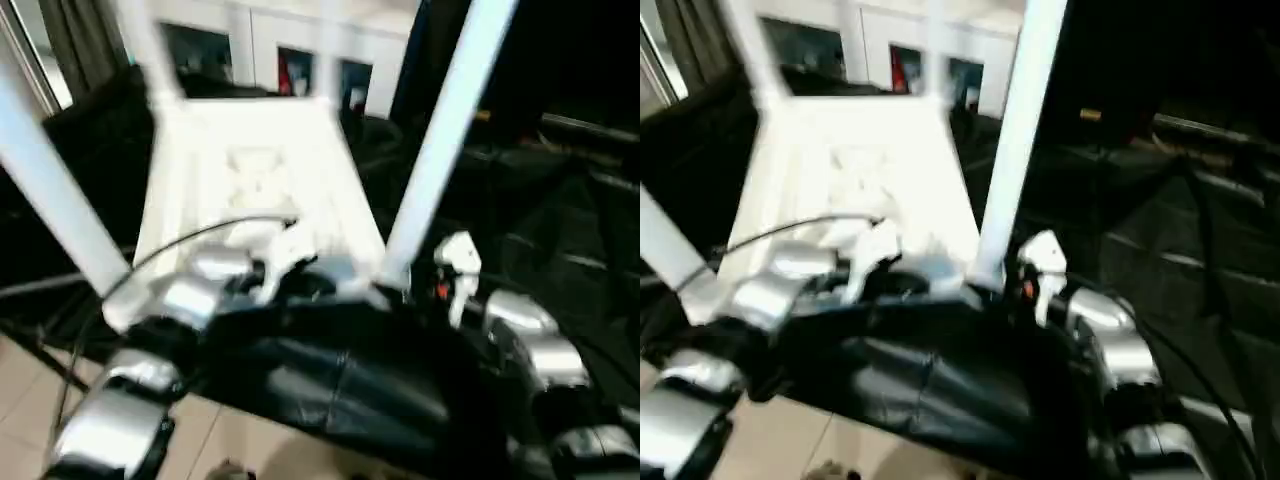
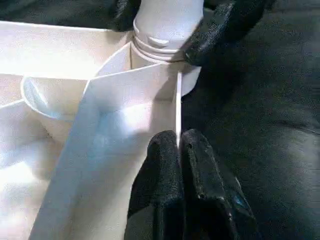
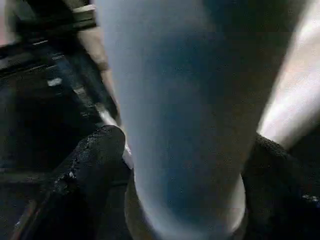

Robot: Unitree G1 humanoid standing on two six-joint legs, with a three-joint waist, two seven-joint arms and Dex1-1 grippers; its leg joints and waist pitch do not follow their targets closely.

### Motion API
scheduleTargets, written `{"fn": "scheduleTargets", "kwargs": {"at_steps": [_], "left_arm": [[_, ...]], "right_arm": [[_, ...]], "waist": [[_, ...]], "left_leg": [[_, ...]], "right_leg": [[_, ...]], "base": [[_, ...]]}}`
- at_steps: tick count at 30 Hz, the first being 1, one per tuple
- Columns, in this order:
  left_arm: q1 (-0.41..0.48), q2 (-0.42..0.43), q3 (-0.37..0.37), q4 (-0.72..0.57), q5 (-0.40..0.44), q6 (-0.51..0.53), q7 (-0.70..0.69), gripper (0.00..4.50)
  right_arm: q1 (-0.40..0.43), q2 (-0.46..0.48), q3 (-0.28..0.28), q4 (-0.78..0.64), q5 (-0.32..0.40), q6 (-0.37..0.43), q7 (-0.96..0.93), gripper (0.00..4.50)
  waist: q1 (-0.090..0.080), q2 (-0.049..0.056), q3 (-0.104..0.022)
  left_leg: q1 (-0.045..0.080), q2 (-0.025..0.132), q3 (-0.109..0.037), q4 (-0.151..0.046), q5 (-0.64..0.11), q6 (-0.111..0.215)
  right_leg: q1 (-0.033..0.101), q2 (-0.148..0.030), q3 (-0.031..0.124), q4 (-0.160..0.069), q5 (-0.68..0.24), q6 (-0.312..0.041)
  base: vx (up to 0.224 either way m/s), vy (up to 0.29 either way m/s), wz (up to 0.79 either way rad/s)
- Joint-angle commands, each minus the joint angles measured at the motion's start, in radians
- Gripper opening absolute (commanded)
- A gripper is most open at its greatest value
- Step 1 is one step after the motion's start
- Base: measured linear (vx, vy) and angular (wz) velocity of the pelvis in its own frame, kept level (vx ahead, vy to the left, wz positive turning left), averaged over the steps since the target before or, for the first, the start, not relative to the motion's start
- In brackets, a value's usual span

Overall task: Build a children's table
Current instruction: Rotate leg to tighten

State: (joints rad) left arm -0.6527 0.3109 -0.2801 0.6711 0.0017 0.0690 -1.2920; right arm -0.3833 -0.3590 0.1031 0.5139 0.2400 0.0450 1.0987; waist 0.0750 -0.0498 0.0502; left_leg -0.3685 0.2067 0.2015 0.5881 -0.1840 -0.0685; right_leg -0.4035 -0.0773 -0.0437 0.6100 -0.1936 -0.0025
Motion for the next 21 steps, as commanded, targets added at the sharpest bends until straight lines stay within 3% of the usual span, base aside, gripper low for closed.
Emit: {"fn": "scheduleTargets", "kwargs": {"at_steps": [1, 4, 7, 13, 21], "left_arm": [[0.008, -0.001, -0.006, -0.037, -0.04, 0.012, -0.055, 0.0], [0.012, 0.02, 0.005, -0.041, -0.041, 0.013, -0.069, 0.0], [0.014, 0.028, 0.011, -0.048, -0.041, 0.016, -0.069, 0.0], [0.015, 0.026, 0.022, -0.047, -0.038, 0.008, -0.031, 0.0], [-0.011, -0.009, 0.045, 0.015, 0.001, -0.021, 0.119, 0.0]], "right_arm": [[0.007, -0.019, 0.019, -0.034, 0.011, 0.016, 0.069, 3.66], [0.006, -0.031, 0.028, -0.032, 0.001, 0.016, 0.1, 3.66], [0.004, -0.035, 0.038, -0.034, -0.001, 0.021, 0.106, 3.35], [0.008, -0.02, 0.052, -0.039, -0.013, 0.029, 0.094, 2.83], [0.024, 0.032, 0.008, -0.012, -0.01, 0.043, -0.034, 2.57]], "waist": [[0.005, -0.002, -0.058], [0.011, -0.003, -0.057], [0.013, -0.006, -0.058], [0.014, -0.009, -0.059], [0.011, -0.007, -0.057]], "left_leg": [[0.014, 0.036, -0.011, -0.069, -0.186, 0.077], [0.016, 0.036, -0.011, -0.069, -0.185, 0.063], [0.016, 0.034, -0.012, -0.069, -0.179, 0.054], [0.014, 0.032, -0.011, -0.066, -0.156, 0.064], [0.017, 0.031, -0.013, -0.069, -0.193, 0.038]], "right_leg": [[0.046, -0.061, 0.037, -0.063, -0.119, -0.261], [0.044, -0.063, 0.036, -0.062, -0.133, -0.254], [0.045, -0.065, 0.037, -0.063, -0.137, -0.249], [0.046, -0.064, 0.037, -0.06, -0.112, -0.25], [0.042, -0.065, 0.038, -0.069, -0.183, -0.228]], "base": [[0.0, 0.0, 0.0], [0.0, 0.0, 0.0], [0.0, 0.0, 0.0], [0.0, 0.0, 0.0], [0.0, 0.0, 0.0]]}}
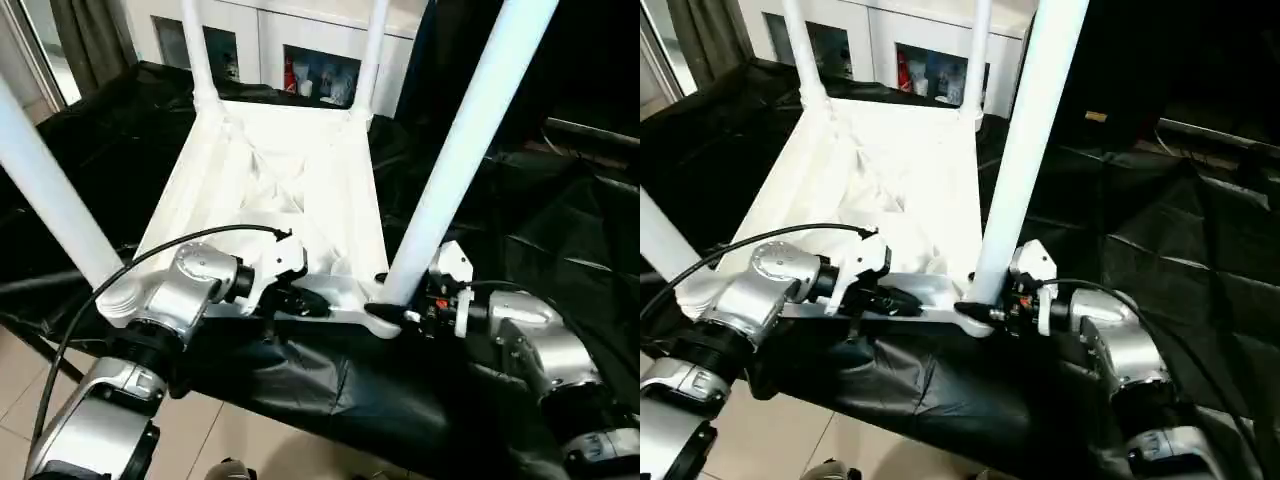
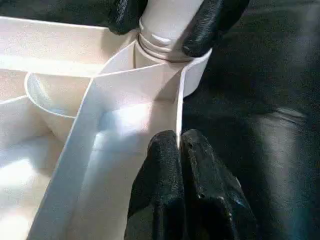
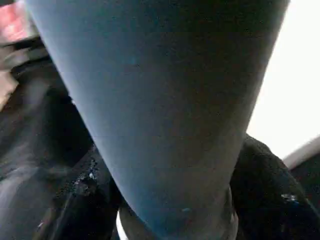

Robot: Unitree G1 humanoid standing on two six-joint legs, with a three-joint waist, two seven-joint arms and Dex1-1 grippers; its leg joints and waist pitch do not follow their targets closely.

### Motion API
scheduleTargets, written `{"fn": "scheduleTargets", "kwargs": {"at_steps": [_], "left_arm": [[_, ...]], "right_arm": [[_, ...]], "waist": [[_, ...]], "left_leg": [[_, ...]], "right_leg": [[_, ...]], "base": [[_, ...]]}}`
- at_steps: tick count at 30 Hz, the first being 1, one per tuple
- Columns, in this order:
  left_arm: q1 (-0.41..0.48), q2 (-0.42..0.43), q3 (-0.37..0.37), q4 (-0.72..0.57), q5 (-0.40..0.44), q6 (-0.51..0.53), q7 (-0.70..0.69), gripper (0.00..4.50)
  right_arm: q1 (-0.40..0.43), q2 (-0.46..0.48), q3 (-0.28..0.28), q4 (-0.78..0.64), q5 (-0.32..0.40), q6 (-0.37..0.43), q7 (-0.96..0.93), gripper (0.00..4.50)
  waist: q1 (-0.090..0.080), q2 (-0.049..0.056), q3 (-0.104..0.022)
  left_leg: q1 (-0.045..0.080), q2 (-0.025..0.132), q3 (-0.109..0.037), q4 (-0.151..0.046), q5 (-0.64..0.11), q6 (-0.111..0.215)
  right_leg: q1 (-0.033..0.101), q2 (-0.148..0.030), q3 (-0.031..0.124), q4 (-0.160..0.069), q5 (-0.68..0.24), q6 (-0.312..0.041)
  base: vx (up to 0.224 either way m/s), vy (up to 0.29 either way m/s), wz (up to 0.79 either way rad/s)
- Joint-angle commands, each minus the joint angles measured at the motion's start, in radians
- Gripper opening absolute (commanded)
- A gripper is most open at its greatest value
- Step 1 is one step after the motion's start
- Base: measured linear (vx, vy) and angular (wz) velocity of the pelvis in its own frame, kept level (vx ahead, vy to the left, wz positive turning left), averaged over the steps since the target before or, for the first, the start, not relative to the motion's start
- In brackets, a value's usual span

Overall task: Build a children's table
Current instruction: Rotate leg to tighten

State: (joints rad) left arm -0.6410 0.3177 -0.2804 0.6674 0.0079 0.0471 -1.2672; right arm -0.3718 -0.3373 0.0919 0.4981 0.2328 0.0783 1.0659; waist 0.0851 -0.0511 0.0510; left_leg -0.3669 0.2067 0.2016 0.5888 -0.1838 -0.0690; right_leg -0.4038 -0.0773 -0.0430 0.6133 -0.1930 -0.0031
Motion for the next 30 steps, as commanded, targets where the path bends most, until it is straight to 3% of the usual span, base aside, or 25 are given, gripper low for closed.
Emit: {"fn": "scheduleTargets", "kwargs": {"at_steps": [1, 5, 6, 7, 8, 9, 13, 14, 16, 18, 21, 22, 26, 30], "left_arm": [[-0.032, -0.03, 0.052, 0.034, 0.002, 0.003, 0.136, 0.0], [-0.076, -0.093, 0.063, 0.103, 0.036, 0.016, 0.312, 0.0], [-0.105, -0.133, 0.069, 0.145, 0.05, 0.026, 0.412, 0.0], [-0.119, -0.155, 0.071, 0.165, 0.056, 0.035, 0.457, 0.0], [-0.121, -0.159, 0.071, 0.169, 0.056, 0.037, 0.463, 0.0], [-0.13, -0.174, 0.067, 0.18, 0.061, 0.042, 0.482, 0.0], [-0.162, -0.24, 0.056, 0.22, 0.084, 0.041, 0.579, 0.0], [-0.166, -0.248, 0.054, 0.226, 0.088, 0.035, 0.59, 0.0], [-0.175, -0.263, 0.047, 0.242, 0.089, 0.022, 0.587, 0.0], [-0.18, -0.263, 0.043, 0.254, 0.091, 0.011, 0.57, 0.0], [-0.177, -0.247, 0.04, 0.256, 0.091, 0.003, 0.534, 0.0], [-0.178, -0.243, 0.039, 0.257, 0.09, 0.002, 0.527, 0.0], [-0.169, -0.216, 0.033, 0.251, 0.087, -0.009, 0.467, 0.0], [-0.147, -0.172, 0.024, 0.23, 0.069, -0.039, 0.343, 0.0]], "right_arm": [[0.012, 0.029, 0.009, 0.019, -0.008, 0.014, -0.05, 2.56], [-0.005, 0.112, -0.03, 0.092, -0.044, 0.014, -0.269, 2.54], [-0.027, 0.166, -0.062, 0.138, -0.057, 0.012, -0.414, 2.54], [-0.04, 0.196, -0.082, 0.161, -0.057, 0.019, -0.49, 2.54], [-0.043, 0.202, -0.086, 0.164, -0.056, 0.022, -0.503, 2.54], [-0.055, 0.224, -0.098, 0.181, -0.056, 0.028, -0.555, 2.54], [-0.105, 0.314, -0.1, 0.229, -0.068, -0.001, -0.664, 2.54], [-0.114, 0.323, -0.093, 0.233, -0.075, -0.004, -0.669, 2.54], [-0.136, 0.328, -0.06, 0.252, -0.118, -0.037, -0.665, 2.54], [-0.145, 0.32, -0.051, 0.265, -0.138, -0.056, -0.648, 3.1], [-0.146, 0.295, -0.057, 0.257, -0.123, -0.064, -0.607, 3.33], [-0.147, 0.286, -0.053, 0.258, -0.129, -0.072, -0.604, 3.6], [-0.139, 0.232, -0.042, 0.245, -0.121, -0.092, -0.498, 3.6], [-0.11, 0.149, -0.034, 0.193, -0.084, -0.09, -0.279, 3.6]], "waist": [[-0.002, -0.007, -0.058], [-0.003, -0.004, -0.057], [-0.005, 0.003, -0.057], [-0.009, 0.002, -0.055], [-0.009, -0.001, -0.057], [-0.006, 0.007, -0.059], [-0.007, 0.006, -0.061], [-0.007, 0.015, -0.062], [-0.009, 0.015, -0.063], [-0.008, 0.014, -0.064], [-0.008, 0.016, -0.063], [-0.012, 0.015, -0.061], [-0.023, 0.012, -0.061], [-0.023, 0.009, -0.063]], "left_leg": [[0.014, 0.03, -0.014, -0.071, -0.201, 0.033], [0.018, 0.029, -0.014, -0.072, -0.21, 0.014], [0.018, 0.028, -0.016, -0.074, -0.223, 0.003], [0.021, 0.028, -0.015, -0.076, -0.24, -0.015], [0.022, 0.026, -0.018, -0.076, -0.247, -0.023], [0.022, 0.025, -0.019, -0.075, -0.243, -0.021], [0.018, 0.025, -0.017, -0.075, -0.22, -0.01], [0.017, 0.024, -0.017, -0.074, -0.211, -0.008], [0.016, 0.022, -0.015, -0.072, -0.208, -0.003], [0.015, 0.022, -0.015, -0.071, -0.201, 0.007], [0.015, 0.023, -0.015, -0.072, -0.203, 0.018], [0.012, 0.023, -0.017, -0.074, -0.213, 0.017], [0.012, 0.023, -0.017, -0.072, -0.228, 0.029], [0.007, 0.024, -0.017, -0.069, -0.195, 0.061]], "right_leg": [[0.043, -0.065, 0.038, -0.074, -0.206, -0.219], [0.037, -0.064, 0.038, -0.079, -0.239, -0.204], [0.037, -0.065, 0.039, -0.08, -0.25, -0.202], [0.032, -0.064, 0.038, -0.084, -0.281, -0.193], [0.036, -0.066, 0.037, -0.087, -0.31, -0.183], [0.037, -0.067, 0.038, -0.087, -0.304, -0.18], [0.039, -0.062, 0.038, -0.082, -0.219, -0.188], [0.042, -0.062, 0.039, -0.078, -0.189, -0.193], [0.042, -0.058, 0.038, -0.078, -0.153, -0.202], [0.046, -0.06, 0.038, -0.076, -0.132, -0.209], [0.047, -0.059, 0.037, -0.075, -0.128, -0.215], [0.049, -0.06, 0.036, -0.076, -0.145, -0.213], [0.05, -0.06, 0.036, -0.08, -0.171, -0.218], [0.054, -0.061, 0.035, -0.074, -0.114, -0.234]], "base": [[0.0, 0.0, 0.0], [0.0, 0.0, 0.0], [0.0, 0.0, 0.0], [0.0, 0.0, 0.0], [0.0, 0.0, 0.0], [0.0, 0.0, 0.0], [0.0, 0.0, 0.0], [0.0, 0.0, 0.0], [0.0, 0.0, 0.0], [0.0, 0.0, 0.0], [0.0, 0.0, 0.0], [0.0, 0.0, 0.0], [0.0, 0.0, 0.0], [0.0, 0.0, 0.0]]}}
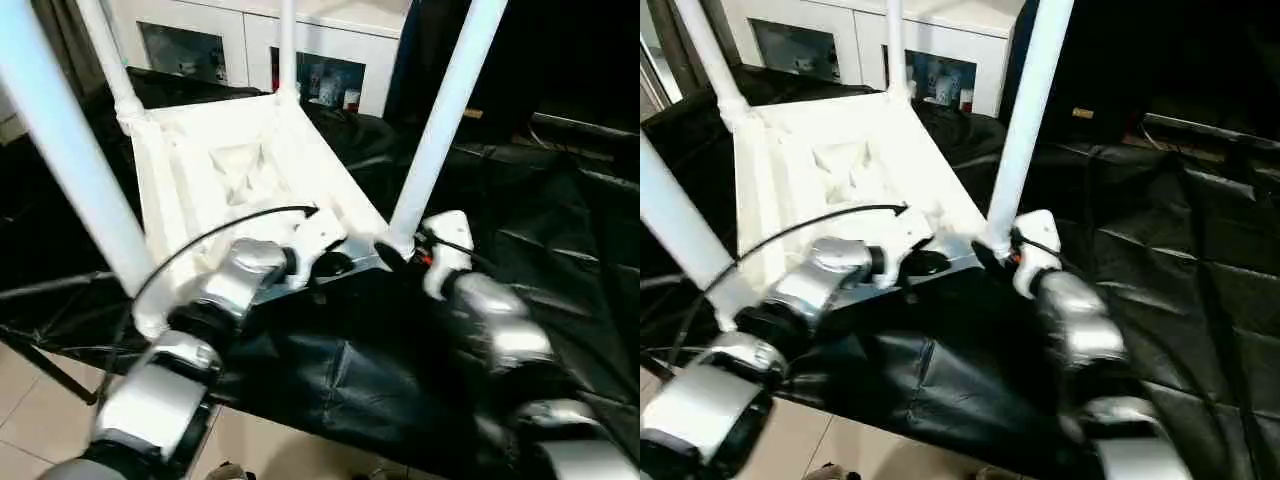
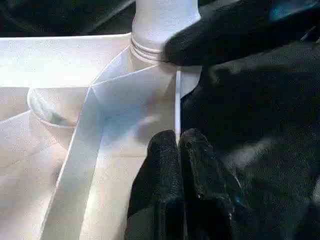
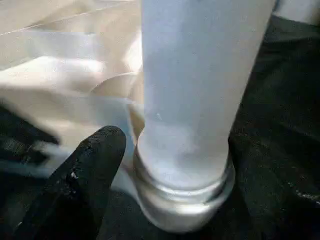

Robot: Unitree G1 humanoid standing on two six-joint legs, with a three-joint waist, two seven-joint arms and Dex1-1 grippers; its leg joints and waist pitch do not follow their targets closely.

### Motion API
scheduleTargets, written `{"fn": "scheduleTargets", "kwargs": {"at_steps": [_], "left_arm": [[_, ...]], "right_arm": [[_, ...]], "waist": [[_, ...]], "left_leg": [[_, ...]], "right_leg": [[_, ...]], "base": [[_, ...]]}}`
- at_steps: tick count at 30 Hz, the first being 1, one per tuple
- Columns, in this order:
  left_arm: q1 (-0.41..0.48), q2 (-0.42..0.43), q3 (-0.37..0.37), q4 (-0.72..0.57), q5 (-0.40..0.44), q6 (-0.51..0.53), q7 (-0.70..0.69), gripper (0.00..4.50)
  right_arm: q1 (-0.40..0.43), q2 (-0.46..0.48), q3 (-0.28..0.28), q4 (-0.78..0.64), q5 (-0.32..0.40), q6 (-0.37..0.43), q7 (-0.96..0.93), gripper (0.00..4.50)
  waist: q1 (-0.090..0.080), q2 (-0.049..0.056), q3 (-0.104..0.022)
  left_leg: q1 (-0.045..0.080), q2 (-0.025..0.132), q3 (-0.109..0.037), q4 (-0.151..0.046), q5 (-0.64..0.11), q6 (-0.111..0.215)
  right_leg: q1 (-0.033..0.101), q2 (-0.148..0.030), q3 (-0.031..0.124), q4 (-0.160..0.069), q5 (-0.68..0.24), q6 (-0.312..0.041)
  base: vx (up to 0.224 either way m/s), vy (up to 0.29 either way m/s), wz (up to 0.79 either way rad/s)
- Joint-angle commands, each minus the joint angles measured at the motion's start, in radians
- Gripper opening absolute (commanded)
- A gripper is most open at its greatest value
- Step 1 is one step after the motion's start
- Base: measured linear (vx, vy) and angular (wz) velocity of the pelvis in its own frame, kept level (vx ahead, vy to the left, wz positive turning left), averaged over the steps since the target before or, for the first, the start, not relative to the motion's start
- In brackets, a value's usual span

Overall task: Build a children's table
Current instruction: Rotate leg to tighten

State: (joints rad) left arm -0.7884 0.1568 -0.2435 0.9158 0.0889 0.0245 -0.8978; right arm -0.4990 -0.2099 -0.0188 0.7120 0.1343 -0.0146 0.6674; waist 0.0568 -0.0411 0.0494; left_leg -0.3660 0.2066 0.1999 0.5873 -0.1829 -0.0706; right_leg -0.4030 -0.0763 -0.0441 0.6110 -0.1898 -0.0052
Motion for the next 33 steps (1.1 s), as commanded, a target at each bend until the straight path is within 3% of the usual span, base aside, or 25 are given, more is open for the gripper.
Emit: {"fn": "scheduleTargets", "kwargs": {"at_steps": [1, 2, 3, 4, 5, 9, 14, 16, 27, 30, 33], "left_arm": [[0.005, -0.004, -0.014, -0.024, -0.018, -0.022, -0.051, 0.0], [0.012, 0.004, -0.014, -0.035, -0.027, -0.028, -0.091, 0.0], [0.044, 0.038, -0.025, -0.092, -0.067, -0.026, -0.234, 0.0], [0.044, 0.038, -0.025, -0.092, -0.067, -0.026, -0.234, 0.0], [0.064, 0.065, -0.038, -0.131, -0.085, -0.01, -0.319, 0.0], [0.079, 0.101, -0.044, -0.146, -0.088, -0.013, -0.374, 0.0], [0.087, 0.135, -0.034, -0.15, -0.09, -0.01, -0.412, 0.0], [0.092, 0.146, -0.031, -0.161, -0.094, -0.002, -0.425, 0.0], [0.088, 0.146, -0.021, -0.154, -0.078, 0.0, -0.379, 0.0], [0.077, 0.125, -0.013, -0.126, -0.056, -0.006, -0.294, 0.0], [0.059, 0.095, -0.007, -0.094, -0.034, 0.0, -0.195, 0.0]], "right_arm": [[0.021, 0.01, 0.078, -0.03, 0.02, 0.007, 0.153, 3.6], [0.026, -0.005, 0.078, -0.041, 0.028, 0.011, 0.192, 3.6], [0.045, -0.044, 0.081, -0.083, 0.064, 0.037, 0.291, 3.6], [0.045, -0.044, 0.081, -0.083, 0.064, 0.037, 0.291, 3.6], [0.057, -0.073, 0.084, -0.106, 0.087, 0.048, 0.354, 3.6], [0.079, -0.111, 0.083, -0.135, 0.108, 0.051, 0.435, 3.6], [0.107, -0.147, 0.094, -0.172, 0.119, 0.069, 0.514, 3.6], [0.115, -0.155, 0.097, -0.184, 0.124, 0.082, 0.535, 3.36], [0.129, -0.14, 0.094, -0.2, 0.142, 0.129, 0.528, 2.5], [0.129, -0.116, 0.082, -0.176, 0.121, 0.13, 0.45, 2.41], [0.111, -0.068, 0.051, -0.117, 0.098, 0.133, 0.299, 2.36]], "waist": [[0.007, -0.002, -0.062], [0.006, 0.0, -0.062], [0.007, 0.0, -0.062], [0.01, -0.001, -0.063], [0.007, 0.0, -0.062], [0.018, 0.005, -0.062], [0.038, 0.005, -0.058], [0.039, 0.003, -0.059], [0.039, 0.003, -0.06], [0.038, 0.002, -0.058], [0.028, 0.0, -0.054]], "left_leg": [[0.008, 0.025, -0.014, -0.065, -0.188, 0.073], [0.009, 0.027, -0.014, -0.065, -0.18, 0.077], [0.009, 0.027, -0.014, -0.065, -0.178, 0.079], [0.006, 0.029, -0.015, -0.065, -0.166, 0.089], [0.009, 0.03, -0.013, -0.064, -0.167, 0.096], [0.014, 0.036, -0.008, -0.062, -0.163, 0.093], [0.018, 0.036, -0.007, -0.066, -0.2, 0.06], [0.015, 0.035, -0.009, -0.067, -0.198, 0.055], [0.014, 0.033, -0.009, -0.066, -0.18, 0.053], [0.014, 0.033, -0.01, -0.068, -0.2, 0.043], [0.018, 0.029, -0.013, -0.072, -0.247, 0.015]], "right_leg": [[0.053, -0.062, 0.037, -0.071, -0.102, -0.241], [0.051, -0.063, 0.037, -0.068, -0.087, -0.254], [0.053, -0.063, 0.036, -0.068, -0.083, -0.258], [0.058, -0.064, 0.036, -0.063, -0.061, -0.268], [0.052, -0.062, 0.037, -0.063, -0.048, -0.279], [0.049, -0.06, 0.034, -0.058, -0.035, -0.298], [0.046, -0.062, 0.036, -0.064, -0.109, -0.274], [0.048, -0.063, 0.036, -0.063, -0.115, -0.265], [0.047, -0.062, 0.035, -0.062, -0.104, -0.263], [0.044, -0.065, 0.036, -0.068, -0.148, -0.251], [0.039, -0.068, 0.037, -0.081, -0.253, -0.225]], "base": [[0.0, 0.0, 0.0], [0.0, 0.0, 0.0], [0.0, 0.0, 0.0], [0.0, 0.0, 0.0], [0.0, 0.0, 0.0], [0.0, 0.0, 0.0], [0.0, 0.0, 0.0], [0.0, 0.0, 0.0], [0.0, 0.0, 0.0], [0.0, 0.0, 0.0], [0.0, 0.0, 0.0]]}}
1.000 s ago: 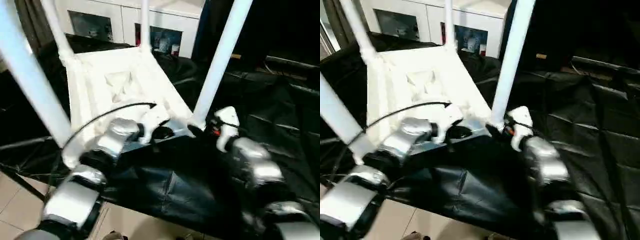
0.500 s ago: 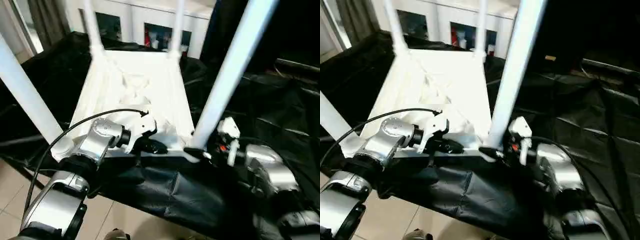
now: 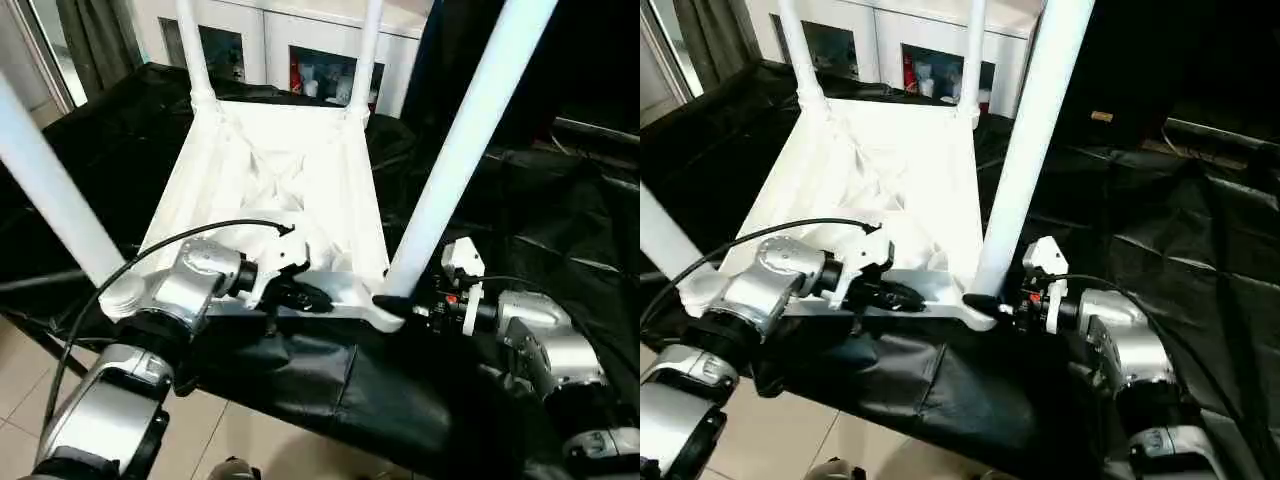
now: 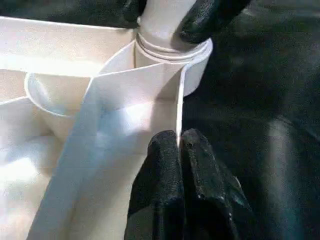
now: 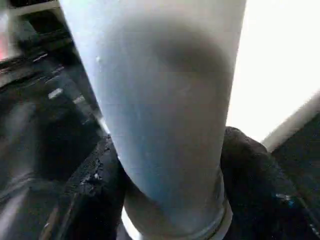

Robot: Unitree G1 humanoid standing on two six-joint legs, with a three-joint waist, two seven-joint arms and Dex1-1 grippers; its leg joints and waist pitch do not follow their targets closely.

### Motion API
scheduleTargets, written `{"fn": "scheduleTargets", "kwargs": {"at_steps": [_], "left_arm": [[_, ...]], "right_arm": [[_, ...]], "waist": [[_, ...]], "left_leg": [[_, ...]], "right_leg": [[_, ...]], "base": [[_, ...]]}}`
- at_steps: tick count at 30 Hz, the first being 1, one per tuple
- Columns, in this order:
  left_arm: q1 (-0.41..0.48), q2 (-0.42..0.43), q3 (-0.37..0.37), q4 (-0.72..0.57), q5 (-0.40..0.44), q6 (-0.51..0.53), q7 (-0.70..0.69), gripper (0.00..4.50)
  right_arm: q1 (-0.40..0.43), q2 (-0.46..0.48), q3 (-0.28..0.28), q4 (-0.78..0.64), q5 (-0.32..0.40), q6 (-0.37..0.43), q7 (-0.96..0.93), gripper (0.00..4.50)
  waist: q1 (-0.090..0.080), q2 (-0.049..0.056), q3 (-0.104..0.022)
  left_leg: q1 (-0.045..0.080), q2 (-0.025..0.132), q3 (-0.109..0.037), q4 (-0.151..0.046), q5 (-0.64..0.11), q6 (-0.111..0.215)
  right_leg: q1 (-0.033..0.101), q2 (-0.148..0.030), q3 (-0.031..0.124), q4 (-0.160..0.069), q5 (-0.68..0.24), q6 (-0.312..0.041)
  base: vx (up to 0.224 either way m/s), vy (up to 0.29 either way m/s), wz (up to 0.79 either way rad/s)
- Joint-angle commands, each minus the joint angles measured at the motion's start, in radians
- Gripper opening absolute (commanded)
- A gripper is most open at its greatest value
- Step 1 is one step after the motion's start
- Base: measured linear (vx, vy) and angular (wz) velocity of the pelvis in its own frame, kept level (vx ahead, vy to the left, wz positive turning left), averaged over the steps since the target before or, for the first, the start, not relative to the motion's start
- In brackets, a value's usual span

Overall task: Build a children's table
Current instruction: Rotate leg to tighten

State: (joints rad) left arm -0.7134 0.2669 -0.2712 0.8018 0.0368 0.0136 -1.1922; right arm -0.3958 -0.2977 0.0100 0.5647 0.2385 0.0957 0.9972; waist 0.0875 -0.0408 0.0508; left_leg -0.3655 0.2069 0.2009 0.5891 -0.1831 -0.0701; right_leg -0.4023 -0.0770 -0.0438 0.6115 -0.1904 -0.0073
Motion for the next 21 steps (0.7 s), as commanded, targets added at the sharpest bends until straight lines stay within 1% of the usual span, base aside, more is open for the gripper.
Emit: {"fn": "scheduleTargets", "kwargs": {"at_steps": [1, 2, 3, 4, 5, 6, 7, 8, 10, 11, 12, 13, 14, 15, 16, 17, 18, 19, 20, 21], "left_arm": [[-0.027, -0.038, 0.024, 0.039, 0.027, 0.017, 0.16, 0.0], [-0.035, -0.057, 0.028, 0.054, 0.032, 0.023, 0.203, 0.0], [-0.044, -0.078, 0.031, 0.068, 0.036, 0.029, 0.247, 0.0], [-0.054, -0.101, 0.033, 0.082, 0.041, 0.037, 0.293, 0.0], [-0.06, -0.116, 0.035, 0.091, 0.044, 0.043, 0.322, 0.0], [-0.069, -0.146, 0.035, 0.108, 0.049, 0.047, 0.371, 0.0], [-0.077, -0.172, 0.033, 0.122, 0.057, 0.047, 0.416, 0.0], [-0.081, -0.19, 0.03, 0.13, 0.061, 0.045, 0.442, 0.0], [-0.082, -0.208, 0.024, 0.135, 0.064, 0.044, 0.45, 0.0], [-0.083, -0.223, 0.017, 0.138, 0.068, 0.036, 0.452, 0.0], [-0.082, -0.232, 0.009, 0.138, 0.072, 0.03, 0.448, 0.0], [-0.082, -0.242, 0.001, 0.14, 0.076, 0.021, 0.441, 0.0], [-0.082, -0.242, 0.001, 0.14, 0.076, 0.021, 0.441, 0.0], [-0.083, -0.244, 0.001, 0.143, 0.076, 0.02, 0.44, 0.0], [-0.085, -0.241, 0.002, 0.147, 0.078, 0.017, 0.438, 0.0], [-0.088, -0.226, 0.005, 0.152, 0.079, 0.012, 0.425, 0.0], [-0.088, -0.224, 0.005, 0.153, 0.079, 0.011, 0.423, 0.0], [-0.088, -0.213, 0.004, 0.152, 0.079, 0.009, 0.409, 0.0], [-0.087, -0.205, 0.005, 0.152, 0.079, 0.006, 0.4, 0.0], [-0.084, -0.195, 0.006, 0.149, 0.077, 0.004, 0.381, 0.0]], "right_arm": [[-0.003, 0.049, 0.006, 0.066, -0.023, 0.005, -0.121, 2.35], [-0.015, 0.071, -0.01, 0.099, -0.031, 0.008, -0.201, 2.35], [-0.026, 0.092, -0.022, 0.123, -0.041, 0.008, -0.274, 2.34], [-0.037, 0.113, -0.03, 0.148, -0.057, 0.005, -0.352, 2.33], [-0.044, 0.125, -0.035, 0.162, -0.068, 0.003, -0.4, 2.32], [-0.058, 0.147, -0.041, 0.186, -0.082, 0.001, -0.476, 2.31], [-0.072, 0.168, -0.047, 0.207, -0.092, -0.002, -0.541, 2.3], [-0.082, 0.182, -0.051, 0.218, -0.098, -0.003, -0.579, 2.3], [-0.091, 0.199, -0.054, 0.225, -0.103, 0.003, -0.602, 2.3], [-0.098, 0.21, -0.043, 0.229, -0.119, -0.003, -0.615, 2.3], [-0.103, 0.219, -0.03, 0.229, -0.132, -0.014, -0.613, 2.3], [-0.107, 0.226, -0.007, 0.228, -0.15, -0.052, -0.591, 2.3], [-0.107, 0.226, -0.007, 0.228, -0.15, -0.052, -0.591, 2.3], [-0.109, 0.227, -0.002, 0.23, -0.153, -0.064, -0.587, 2.55], [-0.112, 0.225, -0.002, 0.233, -0.155, -0.09, -0.592, 2.7], [-0.117, 0.214, -0.003, 0.236, -0.156, -0.12, -0.582, 2.7], [-0.118, 0.213, -0.003, 0.237, -0.156, -0.123, -0.58, 2.8], [-0.118, 0.204, -0.004, 0.233, -0.152, -0.133, -0.562, 2.83], [-0.117, 0.197, -0.006, 0.229, -0.146, -0.136, -0.542, 3.02], [-0.113, 0.187, -0.005, 0.218, -0.136, -0.13, -0.501, 3.02]], "waist": [[-0.005, 0.0, -0.055], [-0.011, -0.001, -0.053], [-0.012, 0.001, -0.053], [-0.017, 0.003, -0.052], [-0.021, 0.001, -0.052], [-0.024, 0.003, -0.053], [-0.03, 0.003, -0.05], [-0.032, 0.001, -0.052], [-0.031, 0.001, -0.053], [-0.033, 0.004, -0.054], [-0.032, 0.004, -0.054], [-0.032, 0.003, -0.055], [-0.033, 0.002, -0.054], [-0.032, 0.003, -0.054], [-0.032, 0.001, -0.055], [-0.032, 0.002, -0.054], [-0.032, 0.003, -0.054], [-0.033, -0.003, -0.053], [-0.031, 0.0, -0.052], [-0.032, 0.0, -0.052]], "left_leg": [[0.019, 0.03, -0.017, -0.076, -0.262, 0.005], [0.016, 0.029, -0.019, -0.078, -0.269, -0.006], [0.015, 0.028, -0.021, -0.079, -0.272, -0.011], [0.017, 0.027, -0.023, -0.081, -0.289, -0.018], [0.019, 0.025, -0.022, -0.081, -0.299, -0.021], [0.02, 0.026, -0.022, -0.08, -0.304, -0.022], [0.018, 0.025, -0.023, -0.08, -0.313, -0.022], [0.02, 0.023, -0.023, -0.079, -0.321, -0.021], [0.018, 0.023, -0.023, -0.08, -0.311, -0.013], [0.015, 0.023, -0.023, -0.08, -0.306, -0.009], [0.015, 0.023, -0.023, -0.08, -0.305, -0.007], [0.017, 0.023, -0.021, -0.079, -0.307, -0.002], [0.014, 0.023, -0.022, -0.08, -0.306, 0.002], [0.015, 0.023, -0.022, -0.081, -0.306, 0.003], [0.016, 0.024, -0.021, -0.08, -0.31, 0.006], [0.016, 0.023, -0.021, -0.08, -0.315, 0.007], [0.017, 0.024, -0.02, -0.08, -0.318, 0.007], [0.016, 0.024, -0.02, -0.081, -0.324, 0.01], [0.016, 0.024, -0.021, -0.082, -0.324, 0.012], [0.016, 0.024, -0.021, -0.081, -0.322, 0.014]], "right_leg": [[0.037, -0.07, 0.037, -0.087, -0.305, -0.206], [0.037, -0.069, 0.037, -0.09, -0.335, -0.193], [0.038, -0.07, 0.035, -0.09, -0.347, -0.185], [0.035, -0.068, 0.034, -0.094, -0.377, -0.172], [0.033, -0.066, 0.034, -0.098, -0.391, -0.162], [0.032, -0.066, 0.035, -0.097, -0.392, -0.162], [0.029, -0.066, 0.036, -0.102, -0.407, -0.159], [0.029, -0.065, 0.035, -0.104, -0.423, -0.151], [0.03, -0.064, 0.035, -0.104, -0.408, -0.147], [0.031, -0.063, 0.036, -0.102, -0.375, -0.15], [0.032, -0.062, 0.036, -0.101, -0.362, -0.153], [0.031, -0.061, 0.036, -0.101, -0.346, -0.159], [0.034, -0.061, 0.036, -0.099, -0.335, -0.163], [0.034, -0.061, 0.036, -0.099, -0.332, -0.165], [0.032, -0.062, 0.036, -0.099, -0.325, -0.17], [0.033, -0.062, 0.036, -0.099, -0.328, -0.173], [0.031, -0.063, 0.036, -0.1, -0.334, -0.173], [0.032, -0.062, 0.036, -0.101, -0.347, -0.171], [0.032, -0.064, 0.036, -0.101, -0.355, -0.169], [0.032, -0.063, 0.036, -0.102, -0.356, -0.168]], "base": [[0.0, 0.0, 0.0], [0.0, 0.0, 0.0], [0.0, 0.0, 0.0], [0.0, 0.0, 0.0], [0.0, 0.0, 0.0], [0.0, 0.0, 0.0], [0.0, 0.0, 0.0], [0.0, 0.0, 0.0], [0.0, 0.0, 0.0], [0.0, 0.0, 0.0], [0.0, 0.0, 0.0], [0.0, 0.0, 0.0], [0.0, 0.0, 0.0], [0.0, 0.0, 0.0], [0.0, 0.0, 0.0], [0.0, 0.0, 0.0], [0.0, 0.0, 0.0], [0.0, 0.0, 0.0], [0.0, 0.0, 0.0], [0.0, 0.0, 0.0]]}}
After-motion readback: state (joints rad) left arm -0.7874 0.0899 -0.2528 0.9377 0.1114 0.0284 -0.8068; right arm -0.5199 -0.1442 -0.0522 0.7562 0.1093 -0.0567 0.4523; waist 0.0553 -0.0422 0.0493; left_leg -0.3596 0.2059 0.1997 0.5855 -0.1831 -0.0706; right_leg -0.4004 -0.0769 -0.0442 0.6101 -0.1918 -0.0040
